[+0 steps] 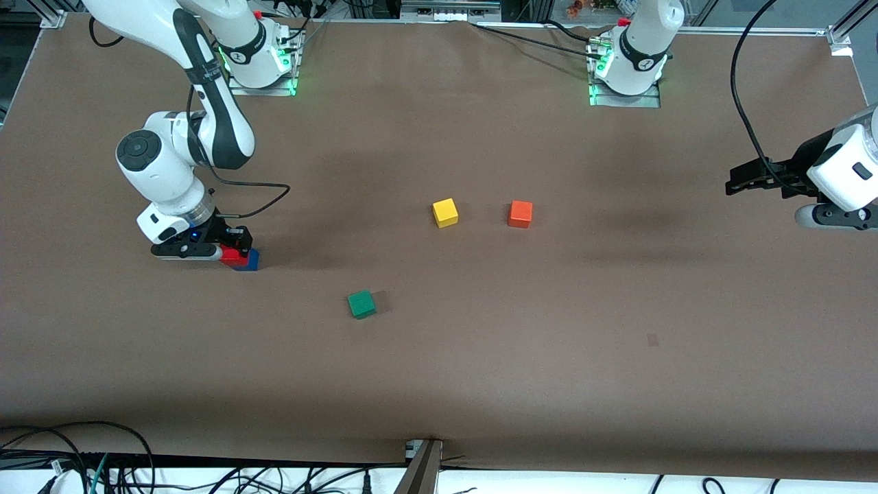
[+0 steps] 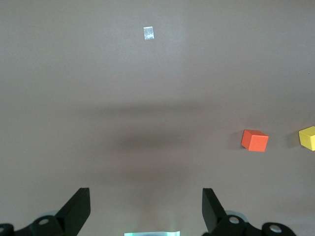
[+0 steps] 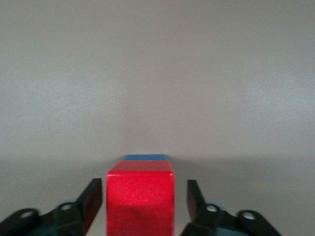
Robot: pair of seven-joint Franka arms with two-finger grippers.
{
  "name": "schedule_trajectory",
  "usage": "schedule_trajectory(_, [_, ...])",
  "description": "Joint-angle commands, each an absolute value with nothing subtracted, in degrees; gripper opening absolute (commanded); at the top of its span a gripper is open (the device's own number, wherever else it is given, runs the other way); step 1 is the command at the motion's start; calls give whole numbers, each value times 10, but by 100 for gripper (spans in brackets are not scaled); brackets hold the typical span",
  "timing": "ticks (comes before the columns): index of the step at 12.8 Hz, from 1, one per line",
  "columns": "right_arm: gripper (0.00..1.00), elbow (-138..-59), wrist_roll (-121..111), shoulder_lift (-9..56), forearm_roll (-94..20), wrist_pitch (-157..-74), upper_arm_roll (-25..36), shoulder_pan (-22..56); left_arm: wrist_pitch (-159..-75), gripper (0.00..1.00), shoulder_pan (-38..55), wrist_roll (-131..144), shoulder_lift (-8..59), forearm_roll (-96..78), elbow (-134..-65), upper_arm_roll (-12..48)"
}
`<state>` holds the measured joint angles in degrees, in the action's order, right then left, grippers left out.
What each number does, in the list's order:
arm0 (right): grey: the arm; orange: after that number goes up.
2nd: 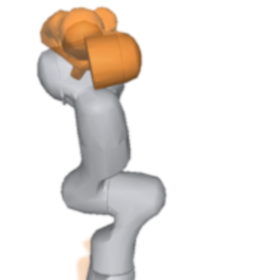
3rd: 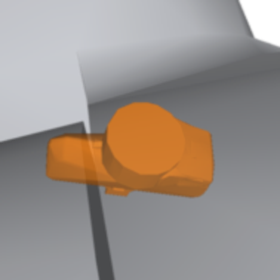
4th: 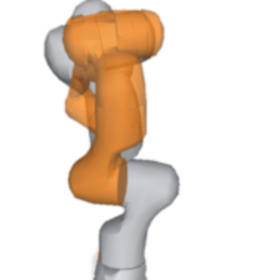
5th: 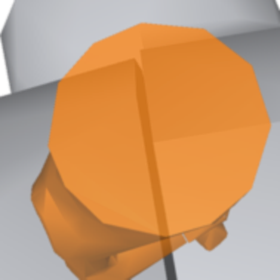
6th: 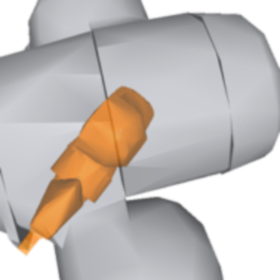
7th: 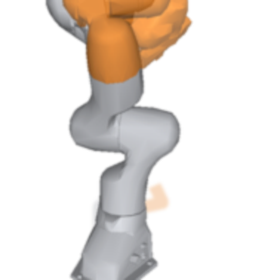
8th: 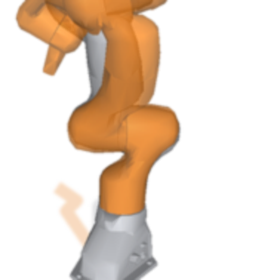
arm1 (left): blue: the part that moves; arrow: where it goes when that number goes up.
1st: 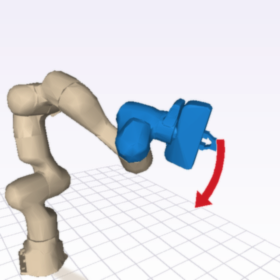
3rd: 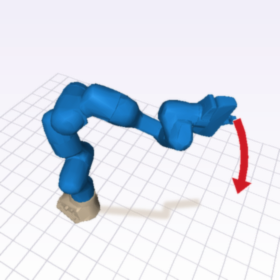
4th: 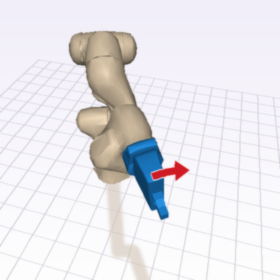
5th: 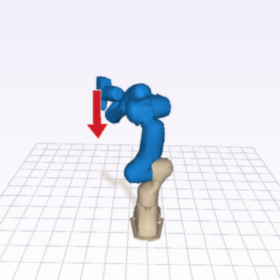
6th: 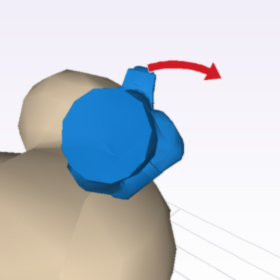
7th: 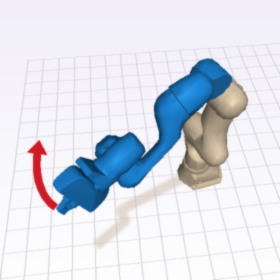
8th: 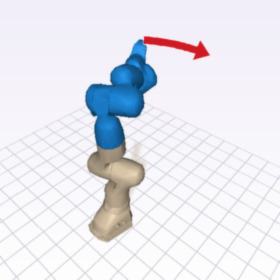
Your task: Pass red block to right arm, stack on blue
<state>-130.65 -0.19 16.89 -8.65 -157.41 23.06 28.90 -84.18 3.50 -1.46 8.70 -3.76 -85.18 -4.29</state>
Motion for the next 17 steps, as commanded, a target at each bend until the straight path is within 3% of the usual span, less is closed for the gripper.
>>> schedule_trajectory(1, [100,-1283,5,153,-74,-1533,242,290,-843,100,36,-16,84,-22,-848,-40])
schedule_trajectory(3, [100,-1216,-3,142,-75,-1424,271,288,-843,100,36,-16,84,-23,-848,-40])
schedule_trajectory(6, [100,-1067,43,141,-76,-1191,270,292,-844,100,36,-16,84,-25,-848,-40])
schedule_trajectory(8, [100,-994,54,132,-76,-1082,272,292,-844,100,37,-16,84,-25,-848,-40])
schedule_trajectory(14, [100,-960,45,36,-73,-963,279,290,-844,100,36,-16,84,-27,-848,-40])
schedule_trajectory(17, [100,-947,44,39,-66,-955,279,289,-844,100,36,-16,85,-28,-849,-40])
